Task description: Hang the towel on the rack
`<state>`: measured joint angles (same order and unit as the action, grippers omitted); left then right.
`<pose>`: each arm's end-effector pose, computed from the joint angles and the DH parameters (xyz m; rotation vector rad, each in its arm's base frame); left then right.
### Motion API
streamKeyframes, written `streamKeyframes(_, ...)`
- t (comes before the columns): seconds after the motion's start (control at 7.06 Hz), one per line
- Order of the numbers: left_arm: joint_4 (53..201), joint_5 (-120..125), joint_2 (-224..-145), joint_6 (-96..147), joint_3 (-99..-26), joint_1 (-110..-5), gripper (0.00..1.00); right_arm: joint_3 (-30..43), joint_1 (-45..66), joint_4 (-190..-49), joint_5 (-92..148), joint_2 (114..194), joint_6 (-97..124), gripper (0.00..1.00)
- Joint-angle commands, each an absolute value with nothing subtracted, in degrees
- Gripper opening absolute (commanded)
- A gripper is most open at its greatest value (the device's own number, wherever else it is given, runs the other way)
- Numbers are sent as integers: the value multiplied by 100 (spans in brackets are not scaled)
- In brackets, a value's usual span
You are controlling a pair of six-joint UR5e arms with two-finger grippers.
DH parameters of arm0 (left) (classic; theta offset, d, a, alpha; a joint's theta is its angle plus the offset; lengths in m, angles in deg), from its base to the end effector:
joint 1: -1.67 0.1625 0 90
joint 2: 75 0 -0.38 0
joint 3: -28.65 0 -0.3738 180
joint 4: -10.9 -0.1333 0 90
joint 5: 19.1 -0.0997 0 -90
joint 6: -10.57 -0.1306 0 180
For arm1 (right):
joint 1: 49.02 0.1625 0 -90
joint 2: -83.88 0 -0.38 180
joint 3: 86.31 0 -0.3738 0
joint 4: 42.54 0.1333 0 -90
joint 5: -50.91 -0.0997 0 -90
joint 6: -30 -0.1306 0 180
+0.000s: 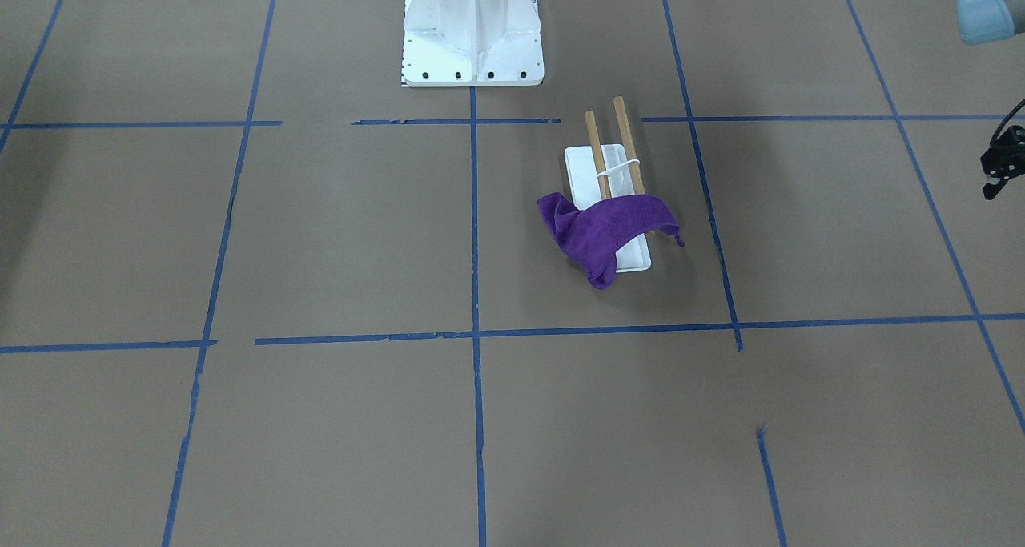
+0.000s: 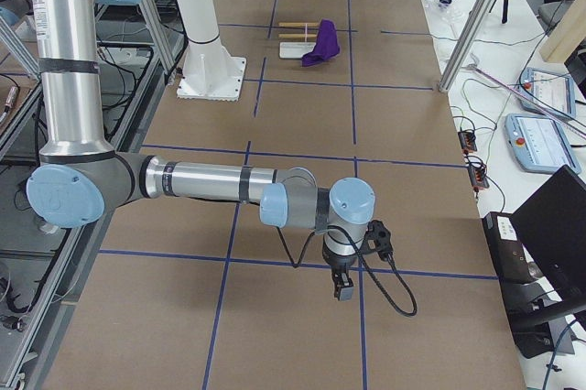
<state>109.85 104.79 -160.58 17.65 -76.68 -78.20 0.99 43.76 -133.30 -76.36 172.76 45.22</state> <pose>0.0228 -0.4717 0.5387 0.2452 0.6296 0.1537 0.0773 -0.4733 0.6606 0.0629 -0.6496 -0.1961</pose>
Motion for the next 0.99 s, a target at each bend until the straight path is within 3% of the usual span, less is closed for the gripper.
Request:
streamKeyframes(0.0,9849,10633,-15964,1306,-7455,-8585,100,62,4388,-13333,-7872,17317,4303,100)
streamKeyframes(0.28,9187,10685,-15912,-37,-7330,-9119,100,70,4388,-13315,-7891,17309,4284,100)
streamKeyframes(0.85,9377,11493,-15920,828,-7365,-9264,100,79,4388,-13315,-7882,17300,4231,100)
